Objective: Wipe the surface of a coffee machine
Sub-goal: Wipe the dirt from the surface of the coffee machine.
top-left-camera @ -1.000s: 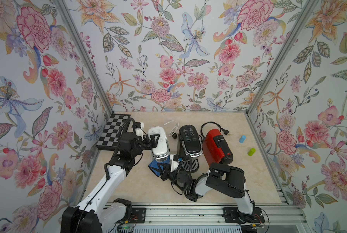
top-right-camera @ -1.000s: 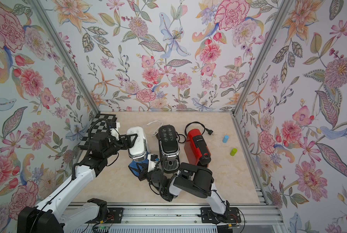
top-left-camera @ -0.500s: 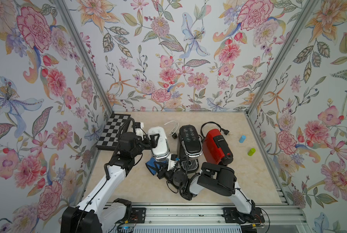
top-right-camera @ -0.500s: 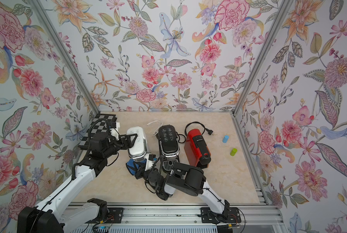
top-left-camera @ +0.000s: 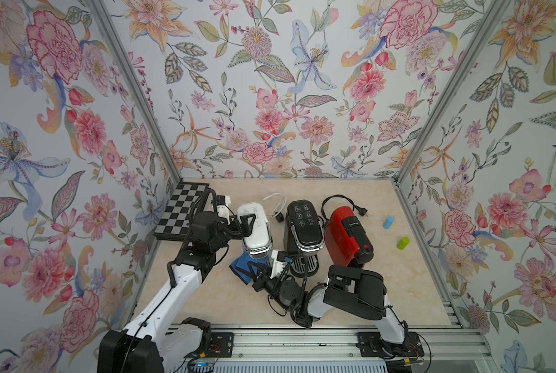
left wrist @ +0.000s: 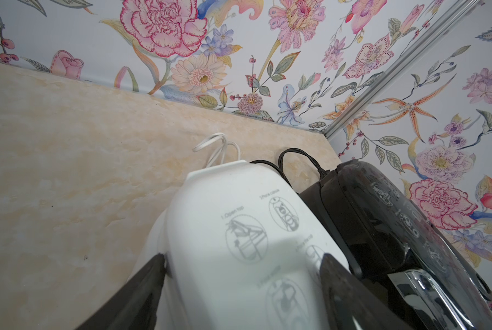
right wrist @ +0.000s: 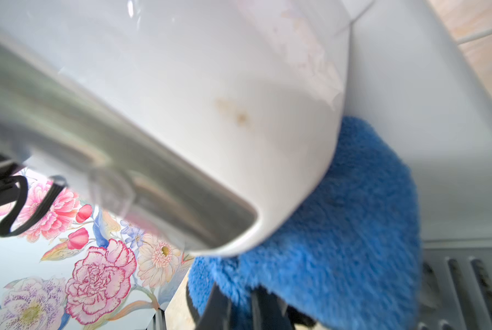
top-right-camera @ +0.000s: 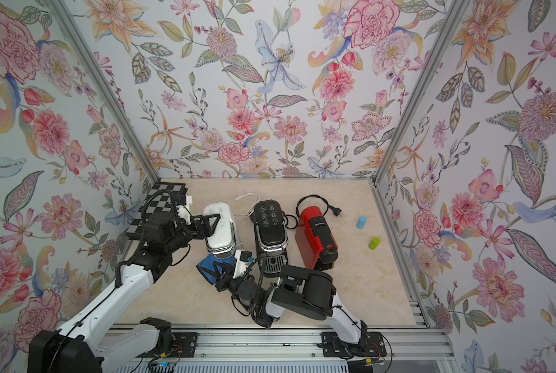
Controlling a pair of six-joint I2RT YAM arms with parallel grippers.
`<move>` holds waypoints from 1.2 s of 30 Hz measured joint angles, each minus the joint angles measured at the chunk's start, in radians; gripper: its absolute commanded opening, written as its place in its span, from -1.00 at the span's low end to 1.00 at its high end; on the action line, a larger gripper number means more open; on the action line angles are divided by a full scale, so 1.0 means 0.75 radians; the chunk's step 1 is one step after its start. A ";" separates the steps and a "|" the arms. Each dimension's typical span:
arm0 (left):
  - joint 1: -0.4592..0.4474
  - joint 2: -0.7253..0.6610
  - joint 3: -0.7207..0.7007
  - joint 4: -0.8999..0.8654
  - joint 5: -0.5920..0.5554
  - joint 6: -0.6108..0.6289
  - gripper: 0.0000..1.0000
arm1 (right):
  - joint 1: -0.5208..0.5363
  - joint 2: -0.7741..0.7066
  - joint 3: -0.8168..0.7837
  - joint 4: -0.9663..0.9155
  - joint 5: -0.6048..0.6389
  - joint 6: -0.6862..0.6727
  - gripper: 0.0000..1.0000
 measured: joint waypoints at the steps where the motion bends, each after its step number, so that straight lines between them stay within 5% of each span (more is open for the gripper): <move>1: 0.000 0.000 0.000 0.000 0.003 0.000 0.70 | 0.000 0.000 -0.001 -0.002 0.024 0.008 -1.00; 16: -0.001 0.005 -0.001 0.001 0.033 -0.010 0.70 | -0.019 0.008 -0.005 -0.019 0.284 0.137 -1.00; 26: -0.001 0.005 -0.001 0.001 0.032 -0.010 0.70 | 0.018 0.026 -0.003 -0.006 0.456 0.064 -1.00; 36: -0.001 0.005 -0.003 0.004 0.032 -0.011 0.70 | -0.015 0.149 0.148 0.017 0.456 0.013 -1.00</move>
